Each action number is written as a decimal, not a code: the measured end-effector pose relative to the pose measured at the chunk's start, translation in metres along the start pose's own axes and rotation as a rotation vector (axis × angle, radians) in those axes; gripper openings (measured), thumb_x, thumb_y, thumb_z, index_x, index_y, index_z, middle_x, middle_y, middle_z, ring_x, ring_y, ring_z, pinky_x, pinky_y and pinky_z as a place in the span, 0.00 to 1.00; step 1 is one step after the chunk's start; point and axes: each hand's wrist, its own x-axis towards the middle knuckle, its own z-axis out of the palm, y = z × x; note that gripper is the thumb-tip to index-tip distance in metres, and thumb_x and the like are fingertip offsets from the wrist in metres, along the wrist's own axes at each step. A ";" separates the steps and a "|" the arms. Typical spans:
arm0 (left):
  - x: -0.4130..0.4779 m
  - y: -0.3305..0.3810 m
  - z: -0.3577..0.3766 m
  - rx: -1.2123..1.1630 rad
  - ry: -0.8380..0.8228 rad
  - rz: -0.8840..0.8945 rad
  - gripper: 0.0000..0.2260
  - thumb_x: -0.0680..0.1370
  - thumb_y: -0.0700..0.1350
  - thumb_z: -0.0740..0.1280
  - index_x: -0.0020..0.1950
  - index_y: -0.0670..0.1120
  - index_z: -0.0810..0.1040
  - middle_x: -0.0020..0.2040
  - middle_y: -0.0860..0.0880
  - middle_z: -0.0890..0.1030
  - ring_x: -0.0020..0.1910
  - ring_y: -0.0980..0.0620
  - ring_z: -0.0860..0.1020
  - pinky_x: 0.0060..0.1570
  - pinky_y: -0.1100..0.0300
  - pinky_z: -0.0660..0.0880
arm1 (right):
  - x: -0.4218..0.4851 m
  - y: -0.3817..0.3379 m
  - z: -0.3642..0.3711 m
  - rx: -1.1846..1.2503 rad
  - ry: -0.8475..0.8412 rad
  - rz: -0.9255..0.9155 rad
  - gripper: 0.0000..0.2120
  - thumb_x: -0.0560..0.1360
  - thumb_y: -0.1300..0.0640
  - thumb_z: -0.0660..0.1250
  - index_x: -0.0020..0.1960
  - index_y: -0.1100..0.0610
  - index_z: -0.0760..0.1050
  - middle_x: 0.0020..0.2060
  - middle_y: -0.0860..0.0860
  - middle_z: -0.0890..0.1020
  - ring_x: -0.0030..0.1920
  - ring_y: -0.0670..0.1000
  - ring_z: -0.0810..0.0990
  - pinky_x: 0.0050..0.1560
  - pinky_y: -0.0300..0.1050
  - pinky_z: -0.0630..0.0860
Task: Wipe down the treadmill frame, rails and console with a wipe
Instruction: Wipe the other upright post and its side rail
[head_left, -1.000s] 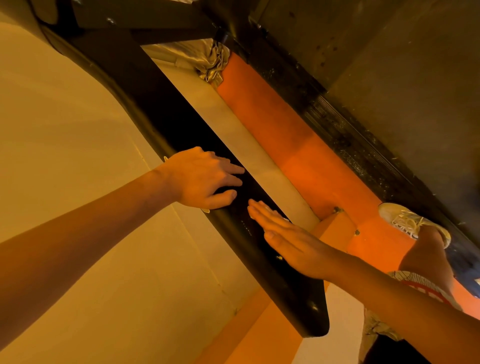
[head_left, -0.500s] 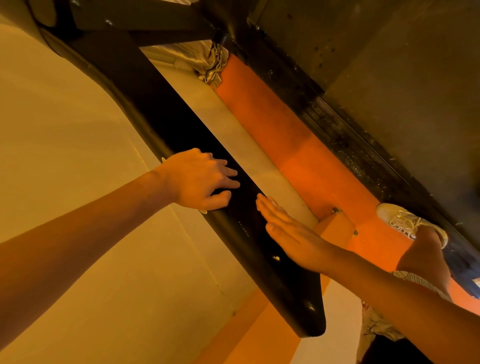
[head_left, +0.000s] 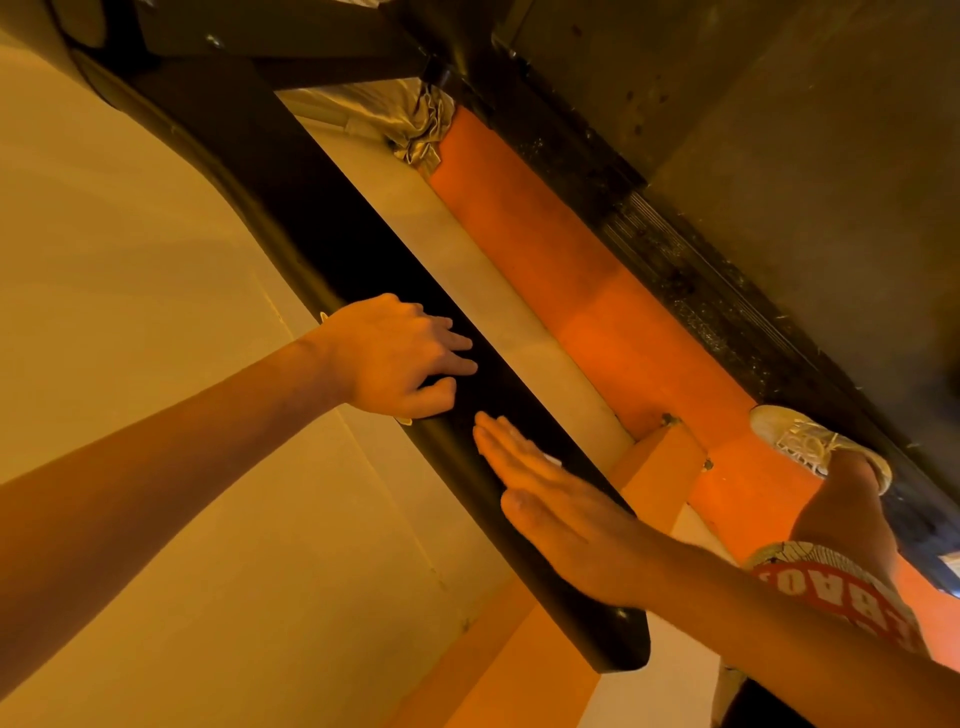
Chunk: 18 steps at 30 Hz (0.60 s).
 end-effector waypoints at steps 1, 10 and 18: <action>0.000 0.000 0.000 -0.001 0.002 -0.002 0.33 0.76 0.59 0.42 0.69 0.52 0.79 0.71 0.47 0.77 0.70 0.41 0.75 0.55 0.45 0.80 | -0.003 -0.001 0.003 0.012 0.009 -0.019 0.25 0.85 0.43 0.45 0.81 0.40 0.43 0.80 0.30 0.44 0.79 0.35 0.39 0.80 0.44 0.43; 0.000 -0.001 -0.001 0.001 0.016 -0.008 0.35 0.75 0.60 0.41 0.71 0.53 0.78 0.72 0.48 0.76 0.71 0.43 0.74 0.57 0.47 0.79 | 0.011 0.000 -0.005 0.030 0.010 0.055 0.26 0.84 0.40 0.49 0.79 0.36 0.42 0.78 0.28 0.44 0.77 0.30 0.39 0.81 0.45 0.45; 0.000 -0.001 0.001 0.000 0.043 -0.019 0.34 0.76 0.60 0.41 0.70 0.54 0.79 0.71 0.50 0.77 0.71 0.46 0.75 0.55 0.47 0.80 | 0.016 0.017 -0.014 0.065 0.055 0.135 0.24 0.87 0.45 0.51 0.80 0.38 0.46 0.77 0.27 0.47 0.77 0.30 0.42 0.82 0.48 0.47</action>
